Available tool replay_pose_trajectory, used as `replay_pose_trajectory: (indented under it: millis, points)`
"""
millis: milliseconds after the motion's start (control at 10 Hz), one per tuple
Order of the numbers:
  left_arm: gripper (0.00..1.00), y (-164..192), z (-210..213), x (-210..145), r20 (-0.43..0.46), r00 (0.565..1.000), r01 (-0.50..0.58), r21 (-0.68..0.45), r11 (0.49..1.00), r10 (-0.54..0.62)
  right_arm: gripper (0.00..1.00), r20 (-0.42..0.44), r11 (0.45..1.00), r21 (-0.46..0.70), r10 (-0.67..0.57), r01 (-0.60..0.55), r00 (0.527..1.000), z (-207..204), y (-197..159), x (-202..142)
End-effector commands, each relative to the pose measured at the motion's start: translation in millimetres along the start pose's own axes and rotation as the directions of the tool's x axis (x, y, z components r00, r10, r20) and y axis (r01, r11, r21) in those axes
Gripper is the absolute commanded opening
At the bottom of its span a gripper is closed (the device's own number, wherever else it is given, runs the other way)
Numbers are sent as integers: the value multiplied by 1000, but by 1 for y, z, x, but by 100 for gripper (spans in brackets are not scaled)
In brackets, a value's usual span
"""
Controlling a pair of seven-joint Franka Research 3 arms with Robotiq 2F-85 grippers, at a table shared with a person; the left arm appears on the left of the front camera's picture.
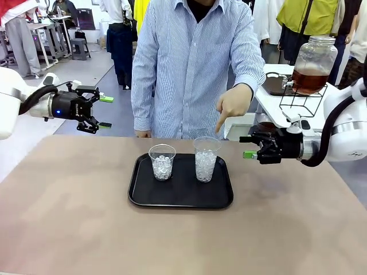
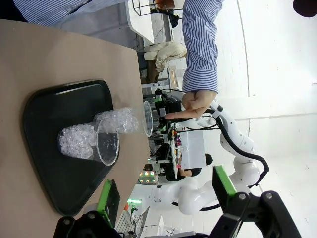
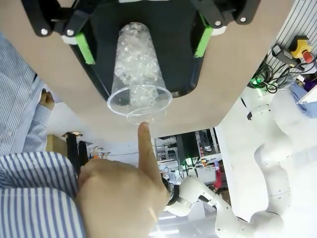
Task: Pour the drink into the iced cup.
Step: Pick up the iced cup indicated by the human and present it to them.
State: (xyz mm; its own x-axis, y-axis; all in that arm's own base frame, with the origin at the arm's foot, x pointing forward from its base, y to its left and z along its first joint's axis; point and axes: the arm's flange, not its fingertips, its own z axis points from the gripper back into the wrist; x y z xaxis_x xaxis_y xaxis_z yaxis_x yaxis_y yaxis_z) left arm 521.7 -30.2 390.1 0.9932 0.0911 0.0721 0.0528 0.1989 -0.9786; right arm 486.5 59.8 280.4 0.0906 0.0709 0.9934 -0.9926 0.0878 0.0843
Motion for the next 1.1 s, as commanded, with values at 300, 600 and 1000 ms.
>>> replay_pose_trajectory:
  millis: [300, 600, 1000]
  points:
    - [100, -1, -1, 0, 2, 1000, 2, 2, 1000, -2, 100, 65, 996, 41, 79, -82, 995, -36, -28, -28]
    - [100, -1, -1, 0, 2, 1000, 2, 2, 1000, -2, 100, 47, 996, 72, 51, -55, 998, -47, -33, -38]
    - [100, -1, -1, 0, 2, 1000, 2, 2, 1000, -2, 100, 41, 995, 93, 18, -22, 999, -57, -32, -44]
